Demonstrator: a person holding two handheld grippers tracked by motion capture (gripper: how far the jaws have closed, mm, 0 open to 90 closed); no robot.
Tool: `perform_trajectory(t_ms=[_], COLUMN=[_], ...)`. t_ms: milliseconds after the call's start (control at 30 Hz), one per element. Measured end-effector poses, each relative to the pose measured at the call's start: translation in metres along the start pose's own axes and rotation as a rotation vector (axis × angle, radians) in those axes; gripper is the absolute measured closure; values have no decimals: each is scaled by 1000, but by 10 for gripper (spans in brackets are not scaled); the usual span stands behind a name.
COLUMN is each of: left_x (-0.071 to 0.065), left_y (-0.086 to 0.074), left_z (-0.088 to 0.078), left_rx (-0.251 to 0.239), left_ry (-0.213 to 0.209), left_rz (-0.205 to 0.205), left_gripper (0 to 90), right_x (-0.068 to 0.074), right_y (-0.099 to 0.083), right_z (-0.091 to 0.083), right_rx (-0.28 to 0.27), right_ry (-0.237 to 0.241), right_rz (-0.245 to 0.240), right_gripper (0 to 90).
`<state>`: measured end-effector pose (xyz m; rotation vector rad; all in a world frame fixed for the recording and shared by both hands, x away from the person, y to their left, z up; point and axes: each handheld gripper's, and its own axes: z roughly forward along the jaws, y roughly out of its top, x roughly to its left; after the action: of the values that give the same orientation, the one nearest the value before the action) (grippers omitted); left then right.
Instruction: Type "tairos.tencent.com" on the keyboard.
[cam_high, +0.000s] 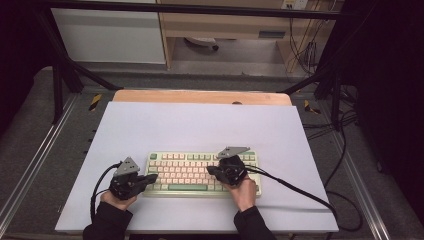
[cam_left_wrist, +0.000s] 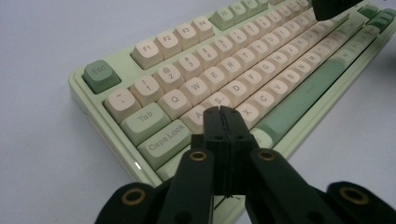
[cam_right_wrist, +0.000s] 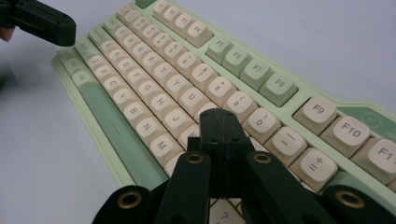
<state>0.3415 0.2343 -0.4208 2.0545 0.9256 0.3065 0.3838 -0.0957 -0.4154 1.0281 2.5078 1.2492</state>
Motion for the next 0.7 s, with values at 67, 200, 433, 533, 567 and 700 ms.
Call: perform_trajectory(t_ms=[67, 200, 433, 533, 567, 700], left_x=[0, 1, 0, 1, 1, 0], left_y=[0, 0, -1, -1, -1, -1], left_z=[1, 1, 2, 2, 2, 2], left_rx=[1, 1, 3, 2, 2, 2], left_ry=[0, -1, -3, -3, -3, -2], left_rz=[-1, -5, -2, -4, -3, -2], left_gripper=[895, 895, 895, 896, 895, 895], right_x=[0, -1, -3, -4, -4, -5], right_y=[1, 3, 3, 2, 2, 2], right_z=[3, 7, 14, 16, 16, 16], right_rx=[5, 11, 23, 27, 30, 36], right_ry=[-7, -8, -17, -22, -22, -28], right_rz=[0, -3, 6, 3, 6, 7], right_gripper=[900, 900, 900, 900, 900, 900])
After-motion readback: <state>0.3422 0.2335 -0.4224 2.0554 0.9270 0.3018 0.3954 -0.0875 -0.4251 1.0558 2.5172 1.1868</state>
